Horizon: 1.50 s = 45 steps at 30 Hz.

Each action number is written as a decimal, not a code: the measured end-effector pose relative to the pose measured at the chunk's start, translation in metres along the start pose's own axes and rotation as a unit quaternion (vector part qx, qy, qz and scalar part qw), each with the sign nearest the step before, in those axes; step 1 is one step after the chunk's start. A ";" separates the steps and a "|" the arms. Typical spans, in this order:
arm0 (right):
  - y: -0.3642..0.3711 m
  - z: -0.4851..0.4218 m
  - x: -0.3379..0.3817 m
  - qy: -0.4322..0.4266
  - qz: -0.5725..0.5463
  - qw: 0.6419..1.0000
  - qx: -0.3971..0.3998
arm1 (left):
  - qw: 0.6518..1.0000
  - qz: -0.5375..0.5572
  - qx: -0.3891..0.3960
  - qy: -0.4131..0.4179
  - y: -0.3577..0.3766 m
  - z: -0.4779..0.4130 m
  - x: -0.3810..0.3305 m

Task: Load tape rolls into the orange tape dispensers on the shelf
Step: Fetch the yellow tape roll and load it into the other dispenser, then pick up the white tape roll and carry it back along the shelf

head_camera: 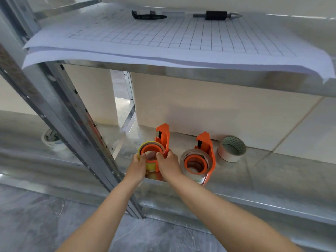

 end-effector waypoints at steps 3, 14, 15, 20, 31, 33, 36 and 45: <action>0.001 0.001 -0.002 -0.002 0.010 1.000 0.003 | 0.998 -0.059 -0.020 0.005 0.001 0.000 -0.003; 0.002 -0.003 -0.006 -0.018 0.003 0.999 0.026 | 0.992 -0.122 -0.027 -0.023 -0.004 -0.006 -0.003; 0.001 -0.002 -0.006 -0.019 -0.008 0.999 0.034 | 0.992 -0.122 -0.028 -0.023 -0.003 -0.004 -0.003; -0.018 0.006 0.005 -0.055 -0.035 0.996 0.065 | 0.977 -0.158 -0.131 0.050 -0.004 0.014 -0.035; -0.210 -0.011 -0.024 -0.053 -0.243 0.957 -0.151 | 0.939 0.003 0.066 0.339 0.131 0.057 -0.150; -0.229 -0.017 -0.043 -0.043 -0.224 0.960 -0.165 | 0.944 0.037 0.102 0.310 0.162 0.058 -0.156; -0.249 -0.029 -0.069 -0.032 -0.197 0.965 -0.170 | 0.961 0.052 0.127 0.238 0.199 0.052 -0.157; -0.245 -0.066 -0.110 -0.037 -0.075 0.996 -0.016 | 0.991 0.081 0.060 0.084 0.252 0.031 -0.132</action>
Point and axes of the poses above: each hand's wrist, its own z-axis away from the middle knuckle, its own y-axis out of the palm, x = y × z, the point moved 4 cm from there along -z, towards the middle knuckle, and after that the axes turned 12 degrees about y, right-handed, at the moved point
